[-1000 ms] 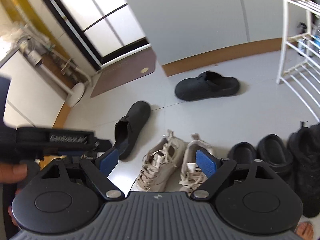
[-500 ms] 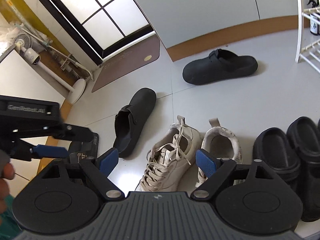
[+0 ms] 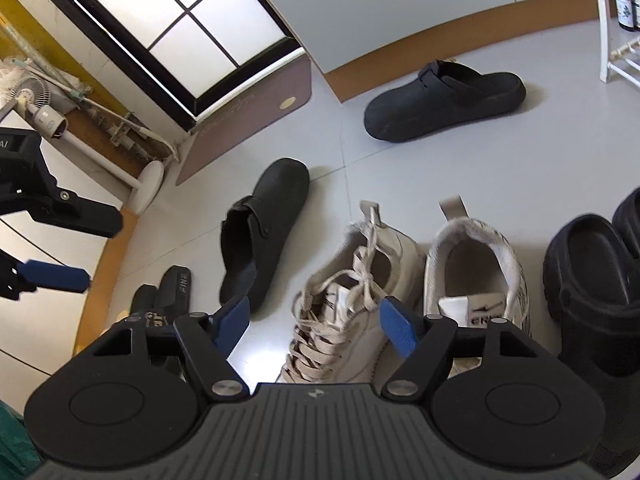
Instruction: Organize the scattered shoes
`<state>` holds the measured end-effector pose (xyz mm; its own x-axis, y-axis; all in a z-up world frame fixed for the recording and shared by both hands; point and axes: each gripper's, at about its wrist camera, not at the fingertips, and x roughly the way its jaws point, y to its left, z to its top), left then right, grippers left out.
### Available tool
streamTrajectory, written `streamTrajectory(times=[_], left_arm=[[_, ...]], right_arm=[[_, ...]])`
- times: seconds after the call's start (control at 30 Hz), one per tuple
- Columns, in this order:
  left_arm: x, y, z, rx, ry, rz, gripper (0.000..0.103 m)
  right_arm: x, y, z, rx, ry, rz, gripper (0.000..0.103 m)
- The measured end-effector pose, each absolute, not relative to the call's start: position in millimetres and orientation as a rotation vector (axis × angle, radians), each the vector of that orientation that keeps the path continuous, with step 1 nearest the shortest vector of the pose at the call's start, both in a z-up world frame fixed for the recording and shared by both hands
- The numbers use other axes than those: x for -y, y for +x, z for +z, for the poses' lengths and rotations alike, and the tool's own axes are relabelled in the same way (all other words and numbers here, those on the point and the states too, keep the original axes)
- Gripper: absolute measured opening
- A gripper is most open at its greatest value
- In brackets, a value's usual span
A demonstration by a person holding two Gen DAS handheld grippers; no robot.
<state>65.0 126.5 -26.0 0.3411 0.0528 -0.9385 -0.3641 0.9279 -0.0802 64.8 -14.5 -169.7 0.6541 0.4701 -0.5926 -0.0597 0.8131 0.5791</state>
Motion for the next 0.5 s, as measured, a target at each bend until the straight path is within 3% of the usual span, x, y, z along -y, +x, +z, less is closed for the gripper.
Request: streamTrajectory(times=[0.37, 0.47, 0.5], left_arm=[[-130.4, 65.5, -37.1, -1.241, -0.292, 0.253, 0.072], [-129.1, 66.6, -38.3, -1.248, -0.289, 0.248, 0.072], [-127.9, 67.1, -38.2, -1.249, -0.287, 0.244, 0.072]], right_arm=[[-23.7, 71.1, -230.3, -0.893, 0.511, 0.293, 0.075], [-26.4, 76.2, -238.8, -0.930, 0.521, 0.294, 0.063], [-26.1, 78.7, -242.4, -0.947, 0.532, 0.295, 0.053]])
